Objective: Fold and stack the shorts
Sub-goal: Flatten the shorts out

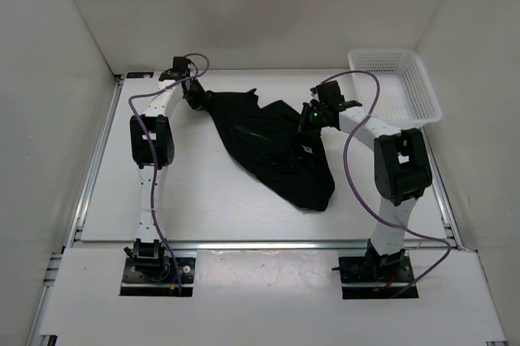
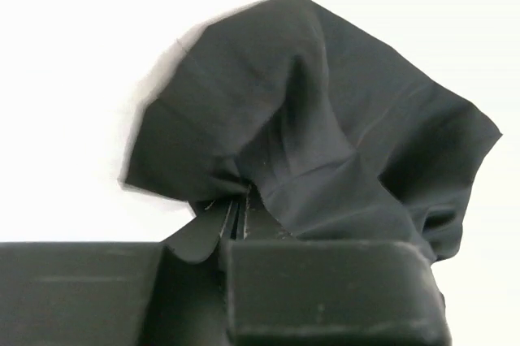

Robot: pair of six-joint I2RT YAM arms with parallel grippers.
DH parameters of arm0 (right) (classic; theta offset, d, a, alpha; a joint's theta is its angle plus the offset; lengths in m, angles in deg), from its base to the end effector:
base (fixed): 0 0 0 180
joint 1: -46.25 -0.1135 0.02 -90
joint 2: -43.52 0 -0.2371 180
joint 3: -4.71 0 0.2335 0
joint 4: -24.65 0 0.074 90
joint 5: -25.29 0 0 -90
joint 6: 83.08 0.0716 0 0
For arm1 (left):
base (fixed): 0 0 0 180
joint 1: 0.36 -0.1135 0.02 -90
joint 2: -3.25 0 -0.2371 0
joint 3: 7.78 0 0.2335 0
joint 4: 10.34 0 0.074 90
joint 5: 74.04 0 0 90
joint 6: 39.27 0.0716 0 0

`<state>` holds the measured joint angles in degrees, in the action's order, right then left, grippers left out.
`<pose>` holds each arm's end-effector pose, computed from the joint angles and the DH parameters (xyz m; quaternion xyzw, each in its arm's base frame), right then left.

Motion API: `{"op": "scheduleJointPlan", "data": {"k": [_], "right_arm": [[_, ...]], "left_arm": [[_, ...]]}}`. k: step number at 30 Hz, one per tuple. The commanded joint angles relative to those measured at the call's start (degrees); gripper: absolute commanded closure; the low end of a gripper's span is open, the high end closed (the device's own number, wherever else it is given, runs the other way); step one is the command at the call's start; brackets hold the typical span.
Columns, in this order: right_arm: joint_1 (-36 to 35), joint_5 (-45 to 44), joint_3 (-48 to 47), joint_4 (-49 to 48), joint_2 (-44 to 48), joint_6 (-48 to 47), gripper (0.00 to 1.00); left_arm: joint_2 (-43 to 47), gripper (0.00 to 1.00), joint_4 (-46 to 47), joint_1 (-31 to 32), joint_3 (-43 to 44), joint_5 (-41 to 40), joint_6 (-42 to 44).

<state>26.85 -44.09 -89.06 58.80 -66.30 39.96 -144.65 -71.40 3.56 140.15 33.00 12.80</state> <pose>0.3831 0.1616 0.1637 0.0494 0.9258 0.2989 0.2261 0.5207 -0.0567 0.1150 -0.2446 0.9265 -0.2223 0.1798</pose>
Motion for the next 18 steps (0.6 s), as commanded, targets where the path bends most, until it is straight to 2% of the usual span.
{"op": "scheduleJointPlan", "data": {"k": [1, 6, 10, 13, 18], "right_arm": [[0.33, -1.02, -2.77, 1.90, 4.78, -1.75, 1.00], [0.33, -3.04, -6.11, 6.82, 12.59, -6.05, 1.00], [0.33, -4.10, -8.13, 9.91, 19.72, -7.98, 1.00], [0.33, -4.10, -8.14, 12.19, 25.60, -7.99, 1.00], [0.33, -4.10, -8.66, 17.46, 37.29, -10.18, 1.00]], "left_arm": [[3.21, 0.90, -1.20, -0.31, 0.83, 2.47, -0.48], [14.28, 0.90, -1.20, -1.90, -7.50, 1.95, 1.97], [29.11, 0.90, -1.20, -2.43, -14.89, -0.60, 3.56], [36.42, 0.90, -1.73, -2.43, -20.33, -0.60, 4.79], [57.07, 0.90, -2.25, -2.43, -29.66, -1.30, 5.32]]}}
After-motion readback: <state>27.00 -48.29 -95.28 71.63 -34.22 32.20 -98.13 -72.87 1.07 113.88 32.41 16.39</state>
